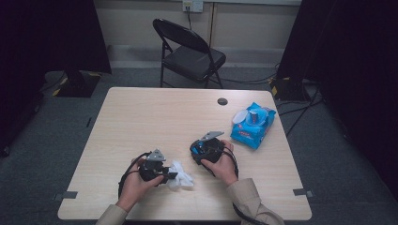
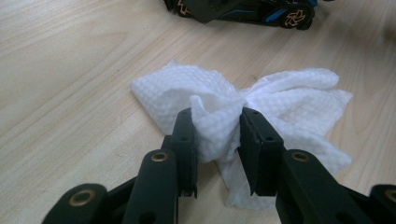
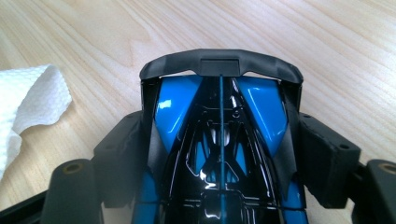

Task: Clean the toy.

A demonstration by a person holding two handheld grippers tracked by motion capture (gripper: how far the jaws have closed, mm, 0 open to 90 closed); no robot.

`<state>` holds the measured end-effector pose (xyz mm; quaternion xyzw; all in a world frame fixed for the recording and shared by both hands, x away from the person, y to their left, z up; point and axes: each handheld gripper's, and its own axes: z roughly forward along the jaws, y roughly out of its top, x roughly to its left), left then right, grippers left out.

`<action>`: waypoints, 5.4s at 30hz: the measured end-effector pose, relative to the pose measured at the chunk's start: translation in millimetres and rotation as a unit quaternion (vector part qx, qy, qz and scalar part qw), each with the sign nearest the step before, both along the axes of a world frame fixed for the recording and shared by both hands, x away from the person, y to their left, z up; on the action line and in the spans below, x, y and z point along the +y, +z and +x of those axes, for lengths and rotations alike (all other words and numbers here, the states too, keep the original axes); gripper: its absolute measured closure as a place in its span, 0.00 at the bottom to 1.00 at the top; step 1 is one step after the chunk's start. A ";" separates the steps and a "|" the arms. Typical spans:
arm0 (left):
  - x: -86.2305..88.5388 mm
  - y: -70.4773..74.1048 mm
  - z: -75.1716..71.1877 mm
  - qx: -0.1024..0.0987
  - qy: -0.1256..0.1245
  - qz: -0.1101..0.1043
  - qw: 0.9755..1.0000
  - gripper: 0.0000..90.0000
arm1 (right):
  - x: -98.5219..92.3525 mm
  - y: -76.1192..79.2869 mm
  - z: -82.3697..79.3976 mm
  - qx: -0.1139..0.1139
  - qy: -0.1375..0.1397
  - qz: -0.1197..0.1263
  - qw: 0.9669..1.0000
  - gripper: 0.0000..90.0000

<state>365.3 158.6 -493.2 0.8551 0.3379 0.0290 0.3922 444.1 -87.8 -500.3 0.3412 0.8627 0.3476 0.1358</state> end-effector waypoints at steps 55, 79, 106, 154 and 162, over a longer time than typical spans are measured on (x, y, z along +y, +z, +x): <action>6.8 43.0 28.5 -0.038 0.047 -0.063 0.996 0.89 | -42.0 51.4 -29.1 -0.023 0.014 0.139 0.990 0.29; -46.8 66.2 71.2 -0.038 0.028 -0.088 0.995 0.89 | -27.4 56.5 -37.6 -0.016 0.064 0.157 0.985 0.29; -48.1 76.7 57.4 -0.080 -0.010 -0.073 0.994 0.89 | -34.0 56.0 -34.2 -0.015 0.038 0.158 0.987 0.29; -8.6 101.1 54.2 -0.089 0.025 -0.087 0.992 0.89 | -36.2 62.0 -35.4 -0.032 0.036 0.162 0.986 0.29; -27.8 95.4 69.9 -0.078 0.031 -0.088 0.993 0.89 | -30.9 65.7 -38.9 -0.034 0.053 0.166 0.984 0.29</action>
